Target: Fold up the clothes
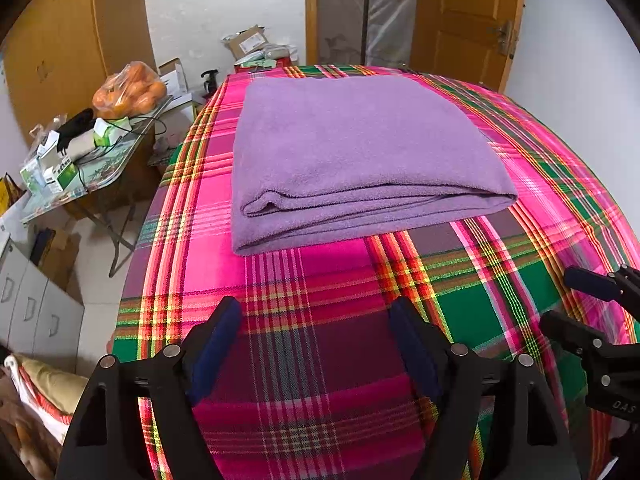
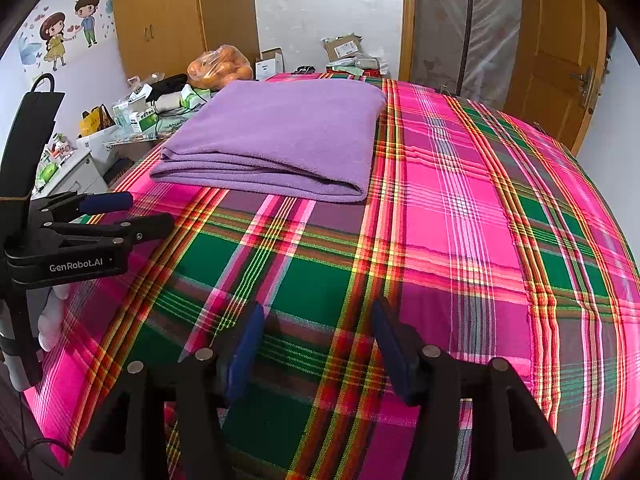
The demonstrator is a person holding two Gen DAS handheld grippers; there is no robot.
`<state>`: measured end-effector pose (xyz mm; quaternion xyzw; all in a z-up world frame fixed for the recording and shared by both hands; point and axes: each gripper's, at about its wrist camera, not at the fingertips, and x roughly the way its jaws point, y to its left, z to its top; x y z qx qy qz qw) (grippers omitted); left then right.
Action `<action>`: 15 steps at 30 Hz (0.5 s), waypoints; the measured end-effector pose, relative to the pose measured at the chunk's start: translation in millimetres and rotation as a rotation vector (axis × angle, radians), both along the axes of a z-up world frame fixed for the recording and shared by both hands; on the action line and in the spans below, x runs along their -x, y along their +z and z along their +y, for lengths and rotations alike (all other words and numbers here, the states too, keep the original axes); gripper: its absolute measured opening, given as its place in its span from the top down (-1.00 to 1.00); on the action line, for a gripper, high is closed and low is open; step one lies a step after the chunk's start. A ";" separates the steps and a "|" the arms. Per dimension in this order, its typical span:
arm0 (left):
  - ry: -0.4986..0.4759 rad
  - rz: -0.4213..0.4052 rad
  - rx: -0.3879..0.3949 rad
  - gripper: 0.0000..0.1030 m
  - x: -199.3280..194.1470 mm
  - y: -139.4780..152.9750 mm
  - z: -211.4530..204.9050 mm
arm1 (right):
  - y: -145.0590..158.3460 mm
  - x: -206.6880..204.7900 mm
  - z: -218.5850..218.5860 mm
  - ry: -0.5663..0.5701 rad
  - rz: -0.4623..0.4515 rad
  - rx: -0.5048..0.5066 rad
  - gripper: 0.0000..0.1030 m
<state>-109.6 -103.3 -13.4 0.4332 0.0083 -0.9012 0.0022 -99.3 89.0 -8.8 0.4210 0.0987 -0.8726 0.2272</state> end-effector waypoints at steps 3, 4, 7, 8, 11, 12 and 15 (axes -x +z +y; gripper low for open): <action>0.001 0.000 0.001 -0.54 0.7 -0.2 0.6 | 0.0 0.0 -0.1 0.000 0.000 0.000 -0.09; 0.000 0.000 0.001 -0.54 0.4 -0.4 0.4 | 0.0 -0.1 -0.2 0.000 0.000 0.000 -0.09; 0.000 0.000 0.001 -0.55 0.6 -0.4 0.3 | 0.0 -0.4 -0.3 -0.001 0.000 0.000 -0.09; 0.000 0.000 0.001 -0.55 0.8 -0.3 0.3 | 0.0 -0.5 -0.3 -0.001 0.000 0.000 -0.09; 0.000 -0.001 0.002 -0.55 1.6 -0.4 0.0 | 0.2 -0.8 -0.5 -0.001 0.000 0.000 -0.09; -0.001 -0.001 0.002 -0.55 1.7 -0.5 0.0 | 0.2 -1.0 -0.6 -0.002 0.000 0.000 -0.09; -0.001 -0.001 0.003 -0.55 2.1 -0.8 0.0 | 0.0 -1.4 -1.0 -0.003 0.000 0.000 -0.09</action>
